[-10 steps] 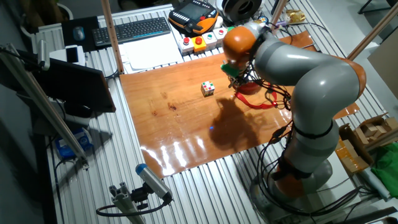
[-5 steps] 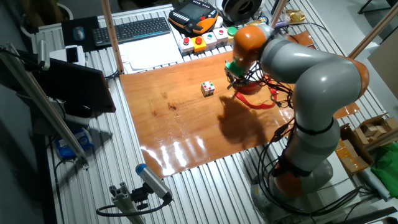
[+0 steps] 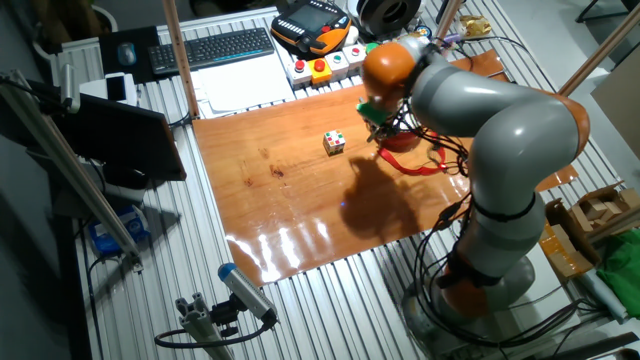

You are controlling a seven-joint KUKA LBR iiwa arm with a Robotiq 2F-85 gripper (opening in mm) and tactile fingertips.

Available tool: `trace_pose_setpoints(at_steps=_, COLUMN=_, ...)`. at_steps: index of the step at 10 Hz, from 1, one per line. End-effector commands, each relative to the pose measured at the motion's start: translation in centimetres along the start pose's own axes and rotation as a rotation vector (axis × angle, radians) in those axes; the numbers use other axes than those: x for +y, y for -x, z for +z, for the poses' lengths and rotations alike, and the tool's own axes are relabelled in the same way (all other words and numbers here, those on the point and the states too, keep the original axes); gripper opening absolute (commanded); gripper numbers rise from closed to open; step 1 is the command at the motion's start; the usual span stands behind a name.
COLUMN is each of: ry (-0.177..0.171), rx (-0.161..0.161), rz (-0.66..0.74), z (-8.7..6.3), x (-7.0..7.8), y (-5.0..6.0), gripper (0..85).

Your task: Play the drum

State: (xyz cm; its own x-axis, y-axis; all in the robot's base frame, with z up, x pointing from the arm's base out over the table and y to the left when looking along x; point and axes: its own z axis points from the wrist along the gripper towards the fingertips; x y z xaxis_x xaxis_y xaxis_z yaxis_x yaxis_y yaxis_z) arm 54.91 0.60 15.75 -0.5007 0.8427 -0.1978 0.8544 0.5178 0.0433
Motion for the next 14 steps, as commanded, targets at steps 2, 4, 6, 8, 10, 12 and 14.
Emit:
trace_pose_setpoints(at_steps=2, ry=-0.012, rx=-0.045, rz=-0.027, z=-0.4, x=-0.3, y=-0.1, gripper=0.7)
trace_pose_setpoints(at_steps=4, ry=-0.070, rx=-0.119, rz=-0.061, z=-3.3, x=-0.1, y=0.1, gripper=0.7)
trace_pose_setpoints(at_steps=6, ry=-0.074, rx=-0.096, rz=-0.064, z=-3.9, x=-0.2, y=-0.4, gripper=0.7)
trace_pose_setpoints(at_steps=8, ry=-0.072, rx=-0.071, rz=-0.065, z=-4.2, x=0.1, y=-1.2, gripper=0.7)
trace_pose_setpoints(at_steps=10, ry=-0.072, rx=-0.042, rz=-0.062, z=-4.9, x=0.5, y=-2.4, gripper=0.7)
trace_pose_setpoints(at_steps=12, ry=-0.063, rx=-0.020, rz=-0.039, z=-5.2, x=1.2, y=-4.1, gripper=0.7)
trace_pose_setpoints(at_steps=14, ry=-0.056, rx=-0.024, rz=-0.021, z=-5.3, x=2.0, y=-6.4, gripper=0.7)
